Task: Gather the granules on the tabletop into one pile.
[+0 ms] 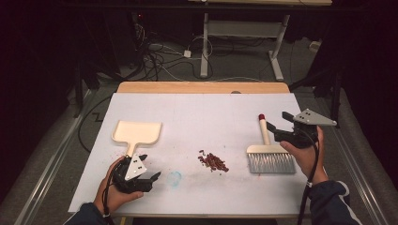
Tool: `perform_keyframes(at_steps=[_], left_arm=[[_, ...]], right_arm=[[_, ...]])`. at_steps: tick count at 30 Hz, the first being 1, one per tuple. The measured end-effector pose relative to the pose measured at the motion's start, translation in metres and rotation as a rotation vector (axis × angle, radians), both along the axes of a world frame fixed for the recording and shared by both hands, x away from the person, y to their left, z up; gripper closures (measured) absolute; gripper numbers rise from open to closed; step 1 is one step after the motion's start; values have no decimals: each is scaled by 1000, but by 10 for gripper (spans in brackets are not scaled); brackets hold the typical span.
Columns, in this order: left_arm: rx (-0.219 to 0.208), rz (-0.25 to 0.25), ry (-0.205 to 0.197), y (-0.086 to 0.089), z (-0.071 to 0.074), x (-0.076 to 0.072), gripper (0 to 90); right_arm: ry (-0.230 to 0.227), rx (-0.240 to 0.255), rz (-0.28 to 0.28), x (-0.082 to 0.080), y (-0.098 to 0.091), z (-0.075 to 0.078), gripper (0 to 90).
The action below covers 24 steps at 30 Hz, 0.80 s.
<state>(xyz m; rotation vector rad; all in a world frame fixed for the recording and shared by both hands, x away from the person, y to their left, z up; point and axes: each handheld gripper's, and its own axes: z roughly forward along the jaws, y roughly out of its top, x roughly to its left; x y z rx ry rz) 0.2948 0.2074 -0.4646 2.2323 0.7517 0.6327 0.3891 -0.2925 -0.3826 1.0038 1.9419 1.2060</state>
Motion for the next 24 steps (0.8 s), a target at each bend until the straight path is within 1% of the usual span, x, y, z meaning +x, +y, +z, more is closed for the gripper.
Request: perform_keyframes(at_steps=[3, 4, 5, 8, 9, 11, 13, 14, 18, 20, 24], left_arm=[[3, 1, 1, 0, -1, -1, 236], [5, 1, 1, 0, -1, -1, 232], [2, 4, 10, 0, -1, -2, 230], [-1, 9, 10, 1, -1, -2, 228], [3, 7, 0, 1, -1, -1, 227], [-1, 9, 9, 1, -1, 0, 223], [-1, 7, 6, 1, 0, 1, 223], [-1, 5, 5, 0, 0, 2, 222], [11, -5, -2, -1, 0, 1, 219], [5, -5, -4, 0, 0, 0, 217], [-6, -5, -12, 1, 1, 1, 206]], right_arm=[[-16, 10, -3, -7, 3, 2, 240], [-18, 9, -2, -9, 4, 2, 239], [-24, 0, 2, -12, 6, 3, 238], [-60, -26, 12, -23, 10, 4, 235], [-73, -27, 15, -26, 11, 4, 235], [-98, -15, 30, -34, 12, 5, 235], [-103, -15, 57, -41, 13, 5, 232], [-108, -23, 63, -44, 14, 4, 231], [-112, -28, 71, -55, 14, 1, 228], [-105, -23, 76, -59, 14, -1, 228], [-110, -30, 76, -69, 14, -7, 228]])
